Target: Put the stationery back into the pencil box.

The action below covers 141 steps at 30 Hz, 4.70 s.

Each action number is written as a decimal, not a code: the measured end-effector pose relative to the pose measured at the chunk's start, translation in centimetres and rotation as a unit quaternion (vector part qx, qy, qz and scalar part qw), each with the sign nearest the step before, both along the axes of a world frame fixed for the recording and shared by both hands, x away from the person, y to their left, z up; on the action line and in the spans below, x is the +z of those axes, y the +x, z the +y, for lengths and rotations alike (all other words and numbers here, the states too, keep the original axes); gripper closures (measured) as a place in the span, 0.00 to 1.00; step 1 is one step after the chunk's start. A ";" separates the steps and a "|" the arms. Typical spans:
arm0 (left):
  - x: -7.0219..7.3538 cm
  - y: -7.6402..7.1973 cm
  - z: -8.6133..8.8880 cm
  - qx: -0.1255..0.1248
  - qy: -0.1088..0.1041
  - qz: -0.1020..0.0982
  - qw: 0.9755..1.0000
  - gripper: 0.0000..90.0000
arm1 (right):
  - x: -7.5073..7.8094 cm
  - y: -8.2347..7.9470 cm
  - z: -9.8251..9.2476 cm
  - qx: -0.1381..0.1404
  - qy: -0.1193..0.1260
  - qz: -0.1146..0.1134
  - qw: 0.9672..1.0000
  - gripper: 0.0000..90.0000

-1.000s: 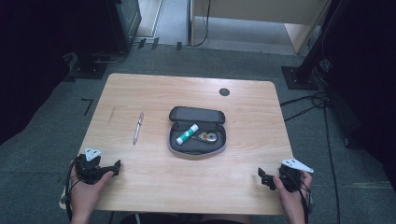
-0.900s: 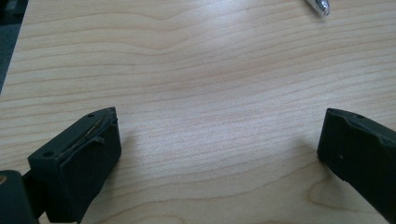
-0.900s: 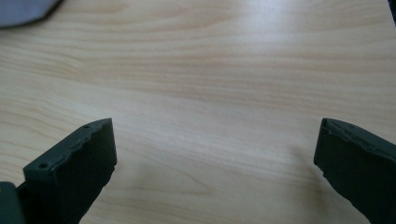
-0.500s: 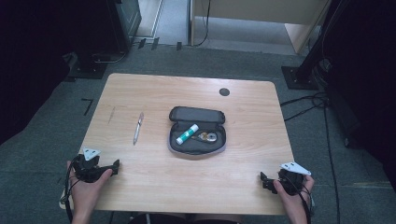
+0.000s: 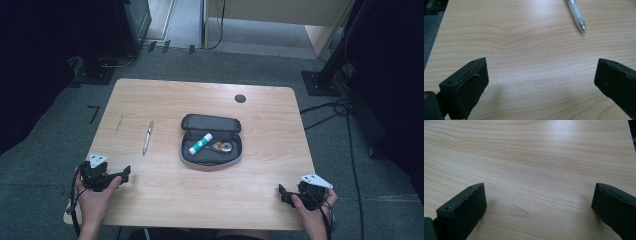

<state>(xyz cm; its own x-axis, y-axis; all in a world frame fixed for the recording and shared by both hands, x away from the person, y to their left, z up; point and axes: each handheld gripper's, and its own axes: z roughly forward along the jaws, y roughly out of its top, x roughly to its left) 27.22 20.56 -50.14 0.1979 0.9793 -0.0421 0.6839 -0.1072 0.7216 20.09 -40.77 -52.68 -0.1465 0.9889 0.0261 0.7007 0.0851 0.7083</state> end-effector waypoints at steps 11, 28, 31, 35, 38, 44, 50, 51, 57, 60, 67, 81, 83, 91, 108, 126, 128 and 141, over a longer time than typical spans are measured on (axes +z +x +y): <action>0.3 1.7 -0.9 -0.006 -0.008 0.005 1.000 0.00 | 0.0 0.0 0.0 -0.001 0.001 -0.001 1.000 0.00; 0.9 5.4 -3.1 -0.053 -0.003 0.034 0.998 0.10 | 0.0 0.0 0.0 -0.001 0.000 -0.001 1.000 0.00; 0.9 5.5 -3.5 -0.053 0.007 0.028 0.998 0.16 | 0.0 0.0 0.0 -0.001 0.000 -0.001 1.000 0.00; 0.5 6.1 -4.1 -0.057 0.004 0.036 0.998 0.22 | 0.0 0.0 0.0 -0.001 0.001 -0.002 1.000 0.00; 0.3 6.3 -4.3 -0.054 -0.002 0.038 0.998 0.26 | 0.0 0.0 0.0 -0.001 0.001 -0.002 1.000 0.00; -0.2 7.0 -4.8 -0.051 0.005 0.042 0.998 0.45 | 0.0 0.0 0.0 -0.001 0.001 -0.001 1.000 0.00; -0.5 7.4 -5.3 -0.052 -0.003 0.035 0.998 0.56 | 0.0 0.0 0.0 -0.001 0.001 -0.001 1.000 0.00; -0.5 7.5 -5.3 -0.052 -0.003 0.034 0.998 0.58 | 0.0 0.0 0.0 -0.001 0.001 -0.001 1.000 0.00; -0.4 7.8 -6.0 -0.055 0.023 0.031 0.998 0.68 | 0.0 0.0 0.0 -0.001 0.001 -0.001 1.000 0.00; -0.6 7.9 -6.5 -0.056 0.030 0.022 0.998 0.72 | 0.0 0.0 0.0 -0.001 0.001 -0.002 1.000 0.00; -0.7 7.9 -6.6 -0.063 0.025 0.016 0.998 0.80 | 0.0 0.0 0.0 -0.001 0.001 -0.001 1.000 0.00; -0.8 8.2 -5.8 -0.077 0.012 0.010 0.997 0.91 | 0.0 0.0 0.0 -0.001 0.001 -0.002 1.000 0.00; -0.6 8.2 -5.2 -0.073 -0.002 0.010 0.997 0.91 | 0.0 0.0 0.0 -0.001 0.001 -0.002 1.000 0.00; 0.6 7.5 -5.2 -0.096 -0.008 -0.004 0.995 0.92 | 0.0 0.0 0.0 -0.001 0.001 -0.001 1.000 0.00; 3.6 6.1 -6.8 -0.151 -0.033 -0.036 0.987 0.92 | 0.0 0.0 0.0 -0.006 0.001 -0.002 1.000 0.00; 5.2 5.7 -9.9 -0.206 -0.041 -0.047 0.977 0.92 | 0.0 0.0 0.0 -0.005 0.001 -0.002 1.000 0.00; 5.3 5.7 -10.3 -0.212 -0.045 -0.047 0.975 0.92 | 0.0 0.0 0.0 -0.005 0.001 -0.002 1.000 0.00; 5.4 5.9 -13.5 -0.250 -0.056 -0.045 0.966 0.92 | 0.0 0.0 0.0 -0.005 0.001 -0.002 1.000 0.00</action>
